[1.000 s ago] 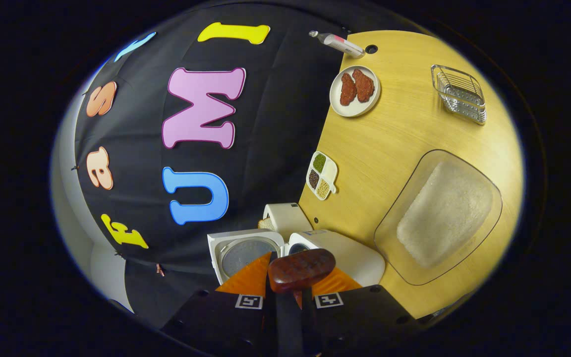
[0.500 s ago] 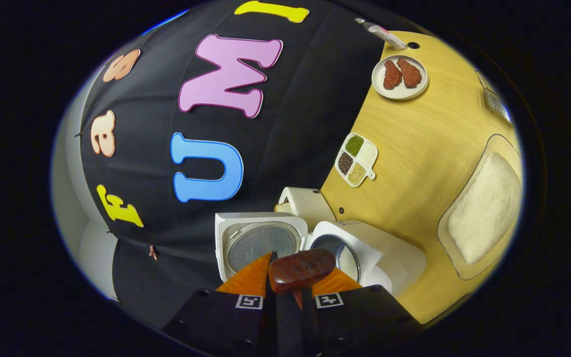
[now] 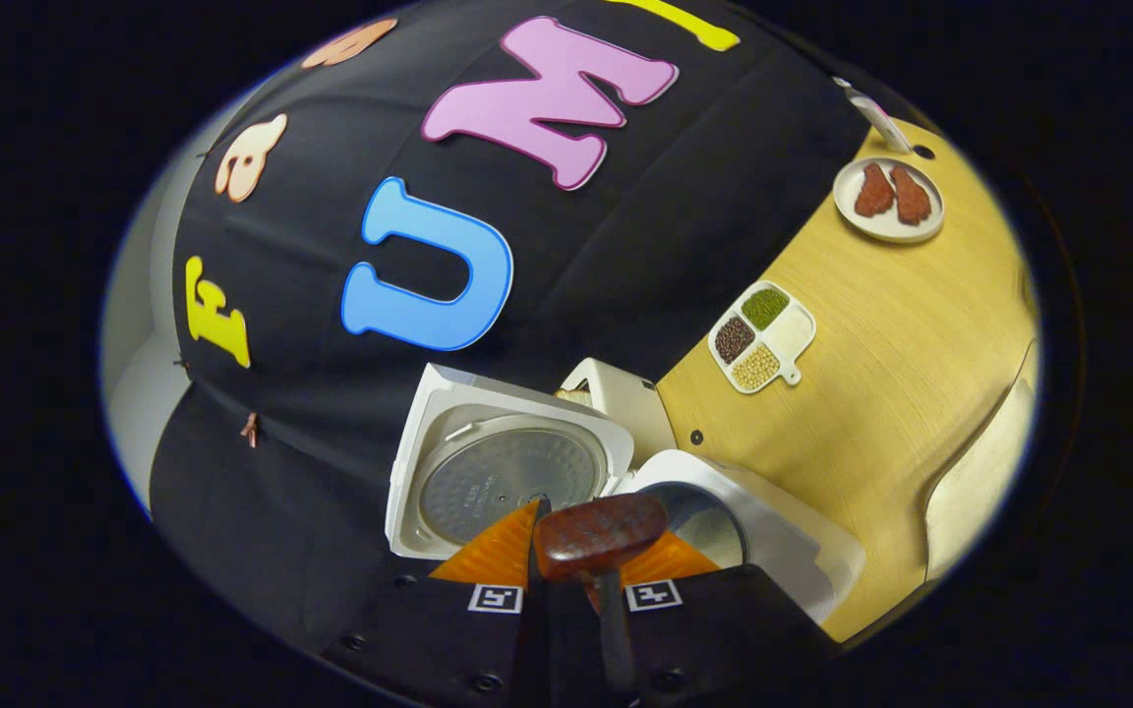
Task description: Close the left gripper, press the button to open the rice cooker; take a wooden spoon from the chopstick holder with the right hand, scoop a spoonful of rice and pour it into the rice cooker, then put the wooden spoon back into the chopstick holder.
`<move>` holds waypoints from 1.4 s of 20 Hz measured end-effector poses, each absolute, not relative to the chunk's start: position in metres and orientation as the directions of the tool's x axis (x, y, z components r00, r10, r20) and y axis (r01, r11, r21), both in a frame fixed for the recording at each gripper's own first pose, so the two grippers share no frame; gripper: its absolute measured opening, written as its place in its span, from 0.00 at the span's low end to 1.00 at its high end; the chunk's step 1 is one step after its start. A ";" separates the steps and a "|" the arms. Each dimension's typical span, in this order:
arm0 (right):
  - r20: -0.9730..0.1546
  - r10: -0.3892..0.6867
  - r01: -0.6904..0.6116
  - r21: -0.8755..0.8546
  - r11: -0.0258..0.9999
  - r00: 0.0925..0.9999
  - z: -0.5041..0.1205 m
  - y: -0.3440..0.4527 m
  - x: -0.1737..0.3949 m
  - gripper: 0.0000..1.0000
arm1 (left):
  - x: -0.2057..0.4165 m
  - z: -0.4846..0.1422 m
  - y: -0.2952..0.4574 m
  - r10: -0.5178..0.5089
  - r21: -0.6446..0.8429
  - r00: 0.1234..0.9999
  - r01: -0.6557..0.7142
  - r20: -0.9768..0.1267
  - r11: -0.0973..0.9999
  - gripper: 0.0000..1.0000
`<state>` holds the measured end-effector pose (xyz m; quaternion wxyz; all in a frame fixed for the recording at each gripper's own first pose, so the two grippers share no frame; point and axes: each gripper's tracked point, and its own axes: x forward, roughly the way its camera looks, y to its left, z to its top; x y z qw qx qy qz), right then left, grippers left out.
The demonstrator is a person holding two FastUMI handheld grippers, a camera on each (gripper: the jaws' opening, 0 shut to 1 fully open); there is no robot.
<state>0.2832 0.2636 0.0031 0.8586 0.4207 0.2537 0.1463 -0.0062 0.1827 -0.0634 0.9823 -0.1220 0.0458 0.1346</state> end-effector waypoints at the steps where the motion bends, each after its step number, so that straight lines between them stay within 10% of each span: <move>1: -0.308 0.457 -0.066 0.767 0.639 0.835 0.003 0.266 0.285 0.23 | -0.006 -0.062 0.184 0.255 -0.230 0.959 -0.278 -0.124 0.933 0.96; 15: -0.261 0.475 -0.371 0.362 0.855 0.840 -0.004 0.320 0.301 0.23 | -0.002 -0.045 0.182 0.244 -0.233 0.963 -0.265 -0.115 0.936 0.95; 28: -0.277 0.531 -0.585 -0.169 0.793 0.801 -0.037 0.366 0.274 0.23 | -0.006 -0.056 0.180 0.234 -0.255 0.962 -0.264 -0.142 0.930 0.96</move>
